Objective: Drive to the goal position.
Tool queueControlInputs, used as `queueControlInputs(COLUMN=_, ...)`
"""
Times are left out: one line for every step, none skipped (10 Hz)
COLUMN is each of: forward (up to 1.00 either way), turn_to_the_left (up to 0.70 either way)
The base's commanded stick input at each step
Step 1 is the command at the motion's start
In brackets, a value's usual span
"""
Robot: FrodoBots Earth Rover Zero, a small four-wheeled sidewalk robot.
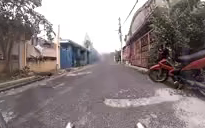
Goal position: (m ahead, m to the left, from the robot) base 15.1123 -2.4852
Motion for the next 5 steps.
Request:
queueControlInputs(forward=0.05, turn_to_the_left=0.0)
queueControlInputs(forward=0.05, turn_to_the_left=0.0)
queueControlInputs(forward=0.05, turn_to_the_left=0.0)
queueControlInputs(forward=0.06, turn_to_the_left=0.0)
queueControlInputs(forward=0.06, turn_to_the_left=0.0)
